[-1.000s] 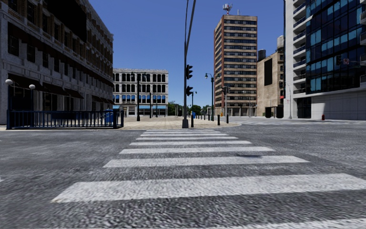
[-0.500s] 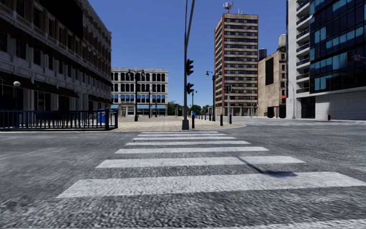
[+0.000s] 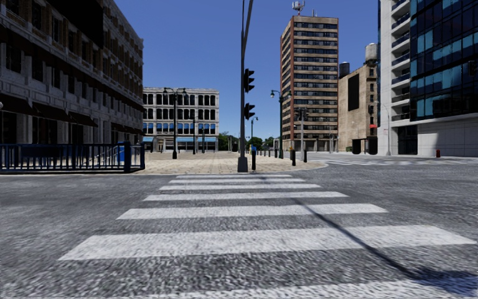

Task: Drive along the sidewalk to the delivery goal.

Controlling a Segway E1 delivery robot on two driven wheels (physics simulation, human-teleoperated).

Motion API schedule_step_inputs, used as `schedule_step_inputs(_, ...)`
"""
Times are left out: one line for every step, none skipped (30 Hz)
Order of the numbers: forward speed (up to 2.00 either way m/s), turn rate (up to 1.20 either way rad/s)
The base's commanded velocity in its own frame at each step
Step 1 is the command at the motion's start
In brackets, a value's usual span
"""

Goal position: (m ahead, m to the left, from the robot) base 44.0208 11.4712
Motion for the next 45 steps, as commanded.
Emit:
schedule_step_inputs(2.00,0.00)
schedule_step_inputs(2.00,0.00)
schedule_step_inputs(2.00,0.00)
schedule_step_inputs(2.00,0.00)
schedule_step_inputs(2.00,0.00)
schedule_step_inputs(2.00,0.00)
schedule_step_inputs(2.00,0.00)
schedule_step_inputs(2.00,0.00)
schedule_step_inputs(2.00,0.00)
schedule_step_inputs(2.00,0.00)
schedule_step_inputs(2.00,0.00)
schedule_step_inputs(2.00,0.00)
schedule_step_inputs(2.00,0.00)
schedule_step_inputs(2.00,0.00)
schedule_step_inputs(2.00,0.00)
schedule_step_inputs(2.00,0.00)
schedule_step_inputs(2.00,0.00)
schedule_step_inputs(2.00,0.00)
schedule_step_inputs(2.00,0.00)
schedule_step_inputs(2.00,0.00)
schedule_step_inputs(2.00,0.00)
schedule_step_inputs(2.00,0.00)
schedule_step_inputs(2.00,0.00)
schedule_step_inputs(2.00,0.00)
schedule_step_inputs(2.00,0.00)
schedule_step_inputs(2.00,0.00)
schedule_step_inputs(2.00,0.00)
schedule_step_inputs(2.00,0.00)
schedule_step_inputs(2.00,0.00)
schedule_step_inputs(2.00,0.00)
schedule_step_inputs(2.00,0.00)
schedule_step_inputs(2.00,0.00)
schedule_step_inputs(2.00,0.00)
schedule_step_inputs(2.00,0.00)
schedule_step_inputs(2.00,0.00)
schedule_step_inputs(2.00,0.05)
schedule_step_inputs(2.00,0.05)
schedule_step_inputs(2.00,0.14)
schedule_step_inputs(2.00,0.20)
schedule_step_inputs(2.00,0.22)
schedule_step_inputs(2.00,0.22)
schedule_step_inputs(2.00,0.22)
schedule_step_inputs(2.00,0.22)
schedule_step_inputs(2.00,0.22)
schedule_step_inputs(2.00,0.23)
